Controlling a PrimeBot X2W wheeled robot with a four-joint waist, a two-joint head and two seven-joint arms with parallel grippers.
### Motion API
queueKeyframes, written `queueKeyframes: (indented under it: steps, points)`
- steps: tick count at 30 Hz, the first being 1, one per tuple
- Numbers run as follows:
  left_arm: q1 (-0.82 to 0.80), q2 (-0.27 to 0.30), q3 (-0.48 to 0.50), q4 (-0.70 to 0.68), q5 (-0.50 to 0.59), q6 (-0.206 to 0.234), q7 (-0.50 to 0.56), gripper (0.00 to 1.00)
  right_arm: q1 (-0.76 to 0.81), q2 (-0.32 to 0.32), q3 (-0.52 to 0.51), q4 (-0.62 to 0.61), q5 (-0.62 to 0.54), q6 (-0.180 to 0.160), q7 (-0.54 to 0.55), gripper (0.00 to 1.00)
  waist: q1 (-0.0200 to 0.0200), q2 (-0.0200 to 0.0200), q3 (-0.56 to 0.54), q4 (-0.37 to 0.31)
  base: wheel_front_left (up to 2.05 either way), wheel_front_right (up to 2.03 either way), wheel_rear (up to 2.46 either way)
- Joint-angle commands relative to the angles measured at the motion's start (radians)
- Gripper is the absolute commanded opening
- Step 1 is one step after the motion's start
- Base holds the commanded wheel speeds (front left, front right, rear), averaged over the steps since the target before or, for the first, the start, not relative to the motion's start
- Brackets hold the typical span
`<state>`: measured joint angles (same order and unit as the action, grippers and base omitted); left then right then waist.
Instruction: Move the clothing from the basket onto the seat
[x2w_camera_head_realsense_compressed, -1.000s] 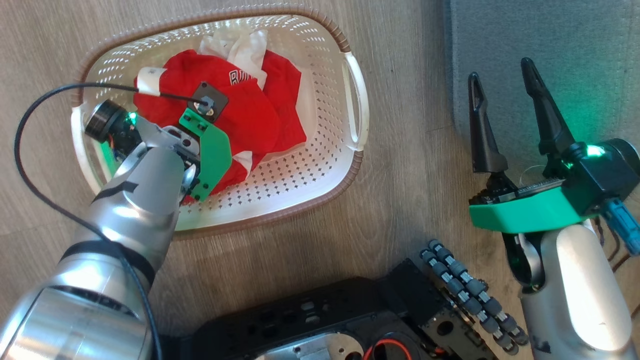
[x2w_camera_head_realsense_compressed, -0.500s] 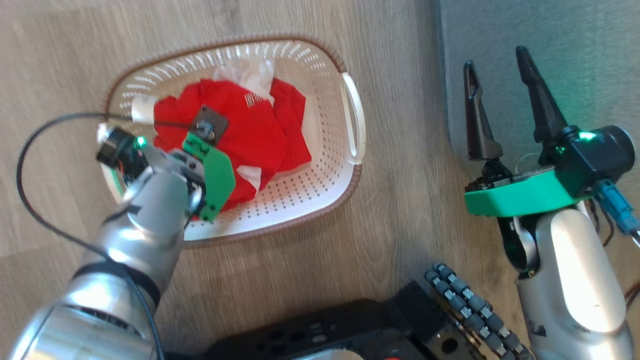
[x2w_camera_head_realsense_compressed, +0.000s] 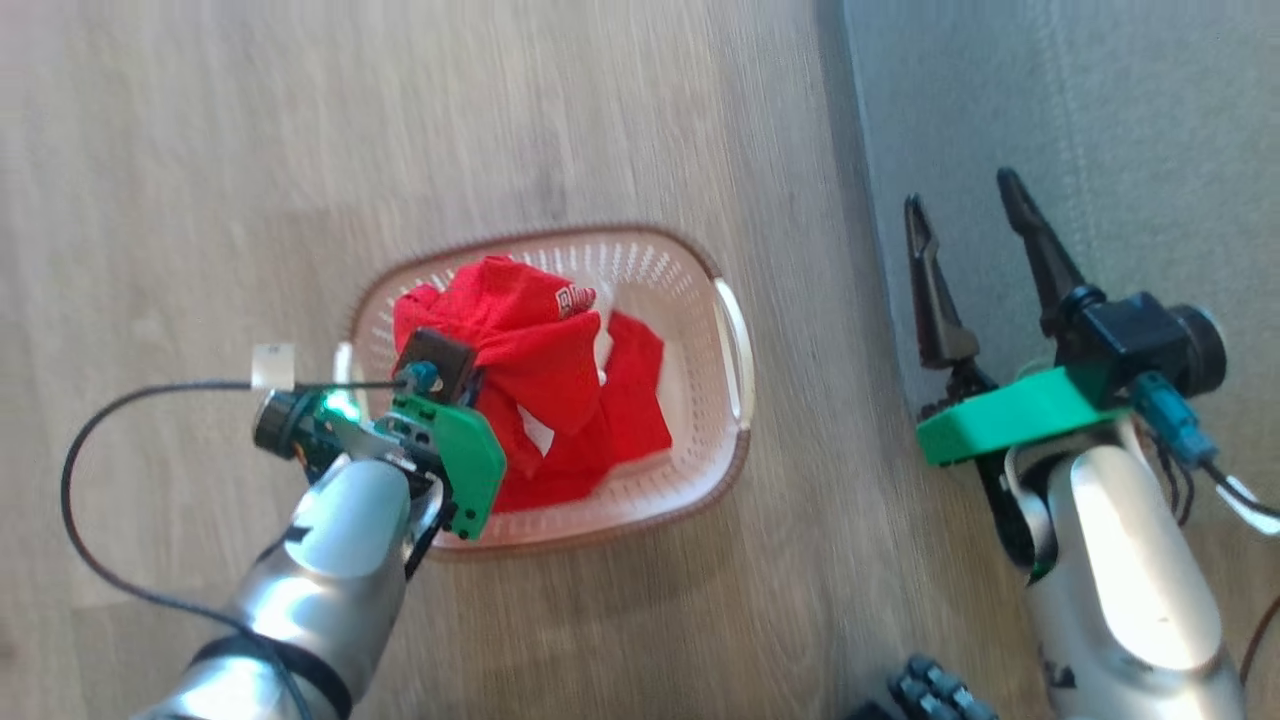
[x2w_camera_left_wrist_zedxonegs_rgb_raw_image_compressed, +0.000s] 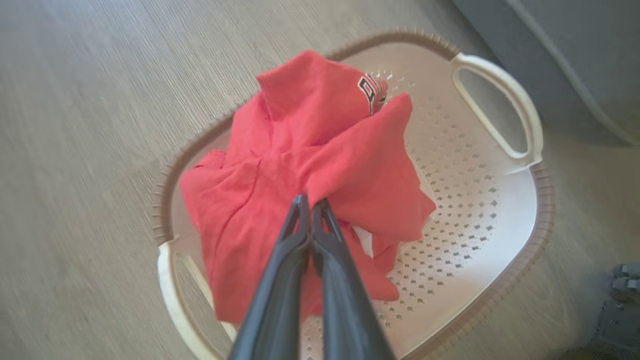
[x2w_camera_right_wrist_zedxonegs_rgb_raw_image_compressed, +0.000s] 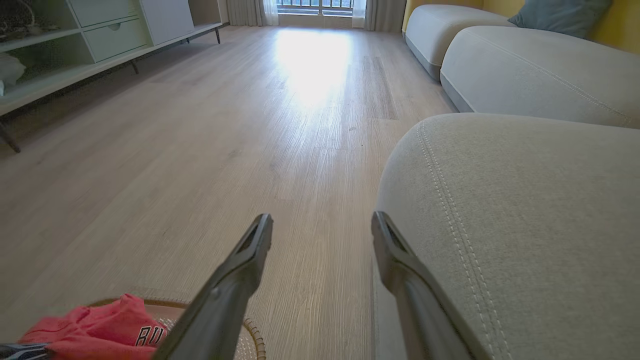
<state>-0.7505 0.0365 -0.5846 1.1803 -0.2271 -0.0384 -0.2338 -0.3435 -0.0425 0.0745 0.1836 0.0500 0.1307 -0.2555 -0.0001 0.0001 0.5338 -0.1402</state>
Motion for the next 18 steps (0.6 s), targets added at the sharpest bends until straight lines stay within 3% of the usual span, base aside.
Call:
queueKeyframes:
  steps: [1, 5, 10, 18]
  points:
    - [0.023, 0.014, 0.018, -0.032, -0.025, 0.014, -0.019, 0.00, 0.036, -0.008, 0.024, -0.017, -0.001, 0.000, -0.006, 1.00, 0.0001, -0.0001, -0.106, 0.041, 0.00, 0.00, 0.00]
    - [0.049, 0.014, 0.030, -0.089, -0.063, 0.035, -0.027, 0.00, 0.049, -0.008, 0.018, -0.003, 0.005, 0.000, -0.006, 1.00, 0.0001, -0.0001, -0.170, 0.057, 0.00, 0.00, 0.00]
    - [0.110, 0.029, 0.091, -0.278, -0.064, 0.078, -0.028, 0.00, 0.085, -0.008, 0.012, 0.018, 0.008, 0.000, -0.006, 1.00, 0.0001, -0.0001, -0.248, 0.081, 0.00, 0.00, 0.00]
    - [0.241, 0.069, 0.226, -0.587, -0.037, 0.096, -0.028, 0.00, 0.147, -0.008, 0.016, 0.030, 0.025, 0.000, -0.006, 1.00, 0.0001, -0.0001, -0.366, 0.094, 0.00, 0.00, 0.00]
